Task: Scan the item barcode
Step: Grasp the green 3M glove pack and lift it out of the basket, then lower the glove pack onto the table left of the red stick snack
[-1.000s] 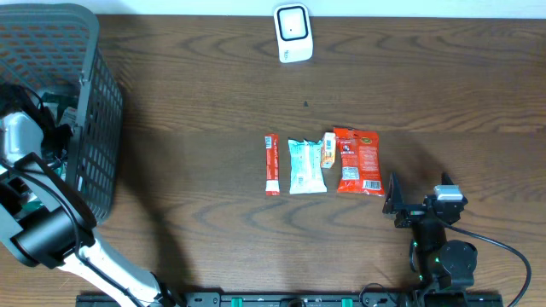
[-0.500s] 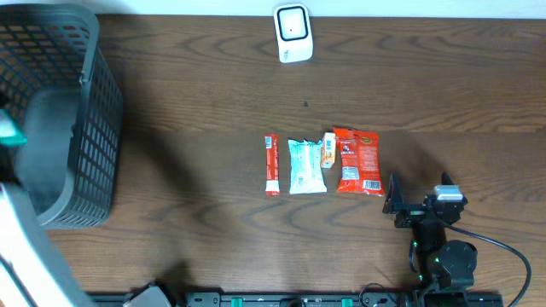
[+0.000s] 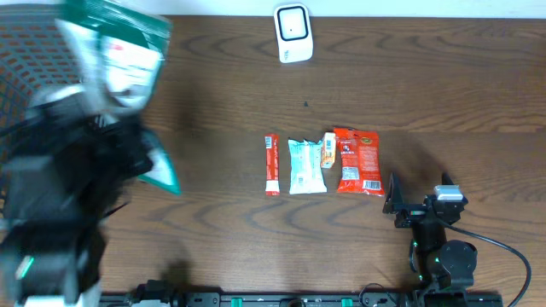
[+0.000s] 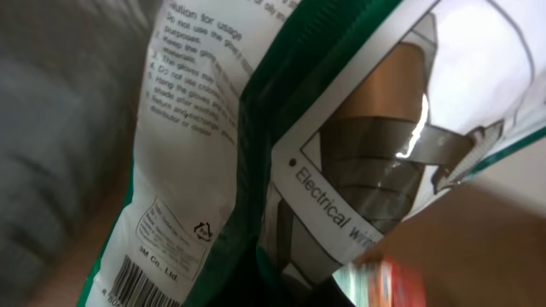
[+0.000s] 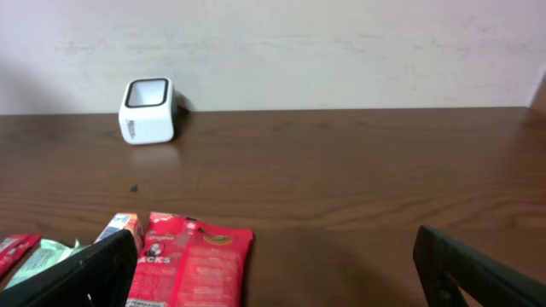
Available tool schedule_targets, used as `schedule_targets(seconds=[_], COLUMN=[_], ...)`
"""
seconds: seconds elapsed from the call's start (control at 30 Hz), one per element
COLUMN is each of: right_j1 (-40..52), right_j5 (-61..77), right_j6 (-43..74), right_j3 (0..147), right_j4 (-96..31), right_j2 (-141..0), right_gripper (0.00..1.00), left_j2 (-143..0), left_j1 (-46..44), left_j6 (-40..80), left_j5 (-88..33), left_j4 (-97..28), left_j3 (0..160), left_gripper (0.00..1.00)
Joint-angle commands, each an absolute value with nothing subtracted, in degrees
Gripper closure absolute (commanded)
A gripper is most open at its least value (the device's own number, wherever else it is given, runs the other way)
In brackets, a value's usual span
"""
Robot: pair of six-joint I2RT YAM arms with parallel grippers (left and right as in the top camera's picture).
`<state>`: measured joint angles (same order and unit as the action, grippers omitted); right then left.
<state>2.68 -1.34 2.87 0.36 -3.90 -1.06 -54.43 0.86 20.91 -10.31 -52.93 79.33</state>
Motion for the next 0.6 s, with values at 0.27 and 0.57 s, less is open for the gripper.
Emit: schedule_targets(seconds=[0.27, 0.57], right_j1=[2.39, 2.39], right_j5=[-1.89, -1.89], right_j6=[3.81, 3.81], right_j3=[0.32, 0.32], right_j4=[-4.1, -4.1], right_j2=[-0.82, -0.82], right_gripper=[0.01, 0.01], left_j2=[-83.33, -96.23], left_j1=[-20.16, -22.48], left_j6=[31.05, 33.12], left_j5=[-4.25, -5.17], left_j4=[-37.5, -34.11], left_j3=[63.11, 63.11], left_gripper=[0.93, 0.88])
